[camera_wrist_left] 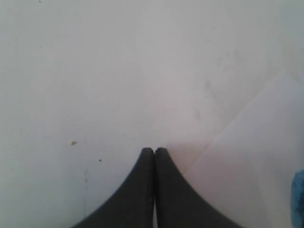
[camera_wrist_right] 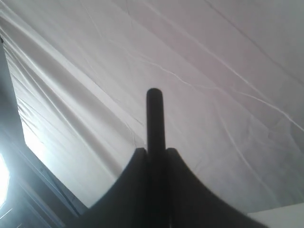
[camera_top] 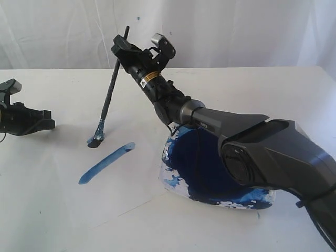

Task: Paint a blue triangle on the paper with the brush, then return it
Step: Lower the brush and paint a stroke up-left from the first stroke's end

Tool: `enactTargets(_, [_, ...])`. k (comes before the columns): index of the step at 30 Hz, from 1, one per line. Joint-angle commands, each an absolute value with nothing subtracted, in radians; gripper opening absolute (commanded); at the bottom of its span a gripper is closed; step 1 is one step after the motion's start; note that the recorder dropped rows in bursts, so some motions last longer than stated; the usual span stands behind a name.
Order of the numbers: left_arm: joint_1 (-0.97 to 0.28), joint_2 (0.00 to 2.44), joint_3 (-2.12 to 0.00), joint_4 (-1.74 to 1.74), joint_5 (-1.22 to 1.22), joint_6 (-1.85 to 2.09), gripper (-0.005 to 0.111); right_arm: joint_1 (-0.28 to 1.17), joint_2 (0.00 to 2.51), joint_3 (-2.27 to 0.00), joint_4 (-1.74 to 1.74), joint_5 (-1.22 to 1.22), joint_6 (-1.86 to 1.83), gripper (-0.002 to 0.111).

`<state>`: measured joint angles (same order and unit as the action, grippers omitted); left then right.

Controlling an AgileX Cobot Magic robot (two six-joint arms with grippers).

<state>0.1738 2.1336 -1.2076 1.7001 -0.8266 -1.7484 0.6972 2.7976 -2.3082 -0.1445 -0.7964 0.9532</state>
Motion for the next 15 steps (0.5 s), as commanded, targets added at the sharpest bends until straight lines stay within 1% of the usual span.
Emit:
enactTargets(1, [0.176,2.139,-1.200,1.739,-0.785,-1.745,0.000,0.708,2.795,-2.302,-0.219,-0.780,0.962,0.000])
enactTargets(15, [0.176,2.139,-1.200,1.739,-0.796,-1.745,0.000,0.708,2.795,-2.302,-0.338,-0.779,1.059,0.000])
